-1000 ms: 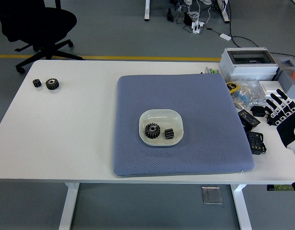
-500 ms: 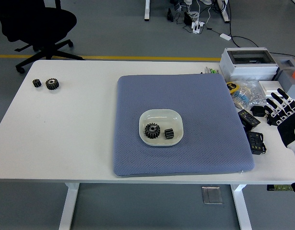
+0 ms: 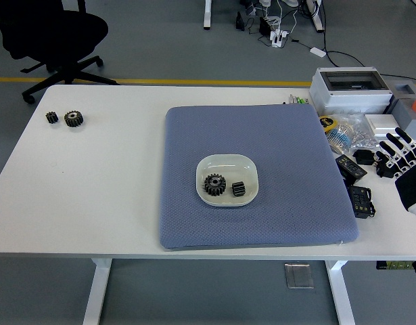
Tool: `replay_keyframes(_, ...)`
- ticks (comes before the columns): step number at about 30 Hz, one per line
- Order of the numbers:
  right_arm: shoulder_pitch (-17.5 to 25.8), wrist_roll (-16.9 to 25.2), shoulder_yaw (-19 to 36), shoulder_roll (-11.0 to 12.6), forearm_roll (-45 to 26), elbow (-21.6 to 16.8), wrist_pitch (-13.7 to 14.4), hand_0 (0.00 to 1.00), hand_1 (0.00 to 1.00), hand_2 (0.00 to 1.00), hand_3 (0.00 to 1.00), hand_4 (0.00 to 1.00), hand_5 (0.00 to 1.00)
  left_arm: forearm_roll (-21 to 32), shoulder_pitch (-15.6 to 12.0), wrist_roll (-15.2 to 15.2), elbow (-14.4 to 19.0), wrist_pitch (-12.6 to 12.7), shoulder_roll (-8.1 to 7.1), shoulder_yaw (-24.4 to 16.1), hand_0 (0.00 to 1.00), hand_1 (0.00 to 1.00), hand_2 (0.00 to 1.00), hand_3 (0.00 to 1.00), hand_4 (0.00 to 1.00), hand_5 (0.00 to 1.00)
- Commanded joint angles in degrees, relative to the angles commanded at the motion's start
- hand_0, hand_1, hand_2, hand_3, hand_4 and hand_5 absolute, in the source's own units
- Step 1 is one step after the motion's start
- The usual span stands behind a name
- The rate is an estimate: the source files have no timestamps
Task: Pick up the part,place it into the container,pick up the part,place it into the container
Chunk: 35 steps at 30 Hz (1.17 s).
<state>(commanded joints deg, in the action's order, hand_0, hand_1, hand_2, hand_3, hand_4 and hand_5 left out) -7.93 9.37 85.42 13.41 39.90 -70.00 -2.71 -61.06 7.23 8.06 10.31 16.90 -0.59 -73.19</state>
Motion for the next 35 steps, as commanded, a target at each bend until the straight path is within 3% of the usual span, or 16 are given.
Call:
replay_keyframes(15,-0.21,-0.04,0.93,0.02,0.67,-0.35,0.98,0.849,0.803,0.815,0.793,0.998,0.909,1.77,0.09,-0.34,0.0,-0.44,0.22,2.27,0.622,0.602,0.645,0.556,0.639,0.57)
replay_keyframes(35,-0.13,0.68,0.27,0.04,-0.53,-0.54,3.72,0.78,0.753,0.778,0.731,0.998,0.871,2.1,0.2,-0.6,0.0,-0.47,0.54,1.73,0.623,0.603,0.643,0.557,0.642,0.571)
